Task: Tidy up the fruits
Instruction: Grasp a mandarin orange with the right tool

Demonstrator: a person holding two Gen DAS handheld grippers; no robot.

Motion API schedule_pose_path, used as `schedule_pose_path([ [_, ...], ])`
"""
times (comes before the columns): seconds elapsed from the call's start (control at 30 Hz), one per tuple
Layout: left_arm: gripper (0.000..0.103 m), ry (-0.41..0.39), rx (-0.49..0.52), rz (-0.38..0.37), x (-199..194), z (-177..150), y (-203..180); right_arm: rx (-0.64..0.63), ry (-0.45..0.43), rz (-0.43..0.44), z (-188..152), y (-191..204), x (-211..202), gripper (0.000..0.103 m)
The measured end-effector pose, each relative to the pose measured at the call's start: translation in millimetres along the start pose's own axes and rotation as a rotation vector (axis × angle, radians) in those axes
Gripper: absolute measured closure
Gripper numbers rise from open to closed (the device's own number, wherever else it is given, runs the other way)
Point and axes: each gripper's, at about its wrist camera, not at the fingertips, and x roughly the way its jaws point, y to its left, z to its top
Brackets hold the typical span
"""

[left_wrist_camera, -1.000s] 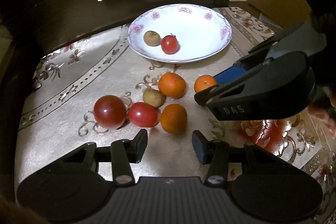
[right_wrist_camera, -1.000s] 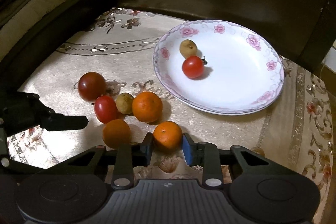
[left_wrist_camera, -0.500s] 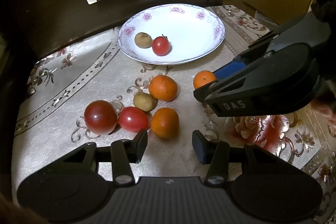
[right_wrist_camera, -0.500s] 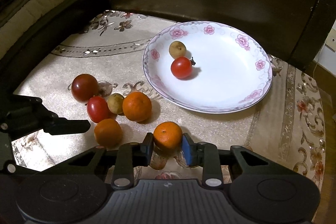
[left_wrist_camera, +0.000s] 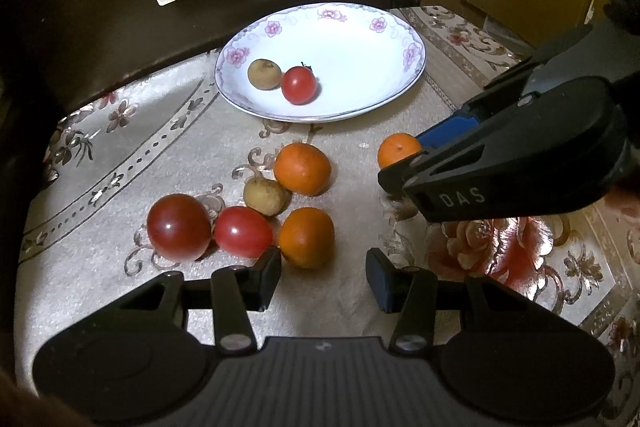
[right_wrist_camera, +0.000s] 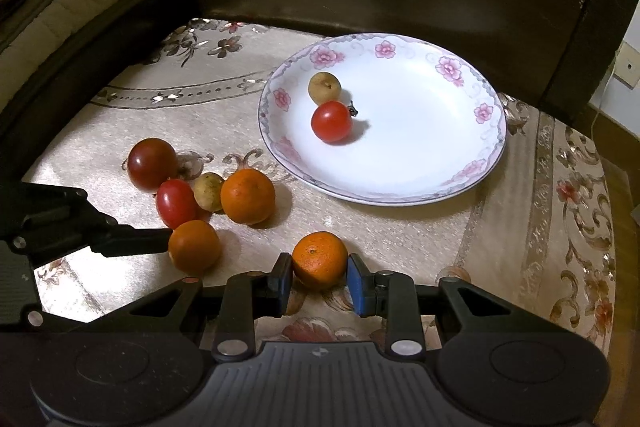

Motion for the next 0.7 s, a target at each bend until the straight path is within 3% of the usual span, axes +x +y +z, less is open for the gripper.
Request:
schedule_pose_path([
  [0.13,0.052,-0.012,-0.018,-0.009,0,0,3,0.002,0.001,0.0,0,-1,-1,0.077],
  [0.33,0.064,-0.042,-0.062,-0.02,-3,0,12,0.003,0.003,-0.002,0,-1,-1,0.077],
  [0.7,0.065,-0.053,-0.043,-0.008,-2,1,9,0.004,0.004,-0.003,0,-4,-2,0.077],
])
